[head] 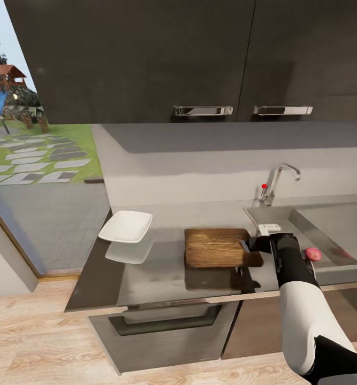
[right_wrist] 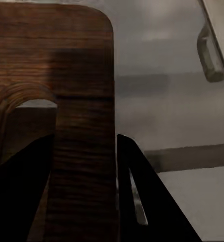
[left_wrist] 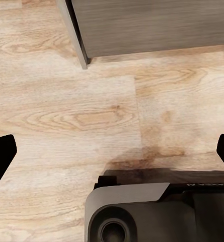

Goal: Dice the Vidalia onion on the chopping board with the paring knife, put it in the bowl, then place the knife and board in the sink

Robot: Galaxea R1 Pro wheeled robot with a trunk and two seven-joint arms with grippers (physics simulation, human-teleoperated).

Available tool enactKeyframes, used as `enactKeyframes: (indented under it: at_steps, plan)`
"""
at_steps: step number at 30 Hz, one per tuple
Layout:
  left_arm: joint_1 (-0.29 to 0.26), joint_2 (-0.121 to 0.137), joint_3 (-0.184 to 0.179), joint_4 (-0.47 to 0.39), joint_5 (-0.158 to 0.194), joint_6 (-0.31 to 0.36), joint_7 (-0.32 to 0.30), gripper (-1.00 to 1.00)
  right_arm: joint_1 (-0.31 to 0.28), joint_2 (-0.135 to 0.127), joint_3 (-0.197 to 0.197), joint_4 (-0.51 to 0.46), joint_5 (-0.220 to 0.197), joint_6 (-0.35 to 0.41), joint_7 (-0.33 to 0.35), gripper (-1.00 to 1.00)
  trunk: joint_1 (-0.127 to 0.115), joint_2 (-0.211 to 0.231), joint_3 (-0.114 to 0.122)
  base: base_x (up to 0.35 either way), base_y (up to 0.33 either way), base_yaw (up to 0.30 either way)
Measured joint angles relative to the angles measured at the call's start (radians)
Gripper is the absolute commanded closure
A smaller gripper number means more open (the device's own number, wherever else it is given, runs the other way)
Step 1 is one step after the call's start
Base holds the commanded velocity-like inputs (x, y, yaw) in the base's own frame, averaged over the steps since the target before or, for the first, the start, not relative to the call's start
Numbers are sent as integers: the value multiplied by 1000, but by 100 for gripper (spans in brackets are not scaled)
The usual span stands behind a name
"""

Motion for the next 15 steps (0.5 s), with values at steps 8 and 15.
enactKeyframes:
  at_steps: [8, 15]
  plan:
    - [0, 0, 0, 0, 0, 0, 0, -100, 0, -1, 1, 0, 35, 16, 98, 100, 0, 0, 0, 0, 0, 0]
    - [0, -1, 0, 0, 0, 0, 0, -100, 0, 3, 1, 0, 40, 19, 109, 100, 0, 0, 0, 0, -68, 60]
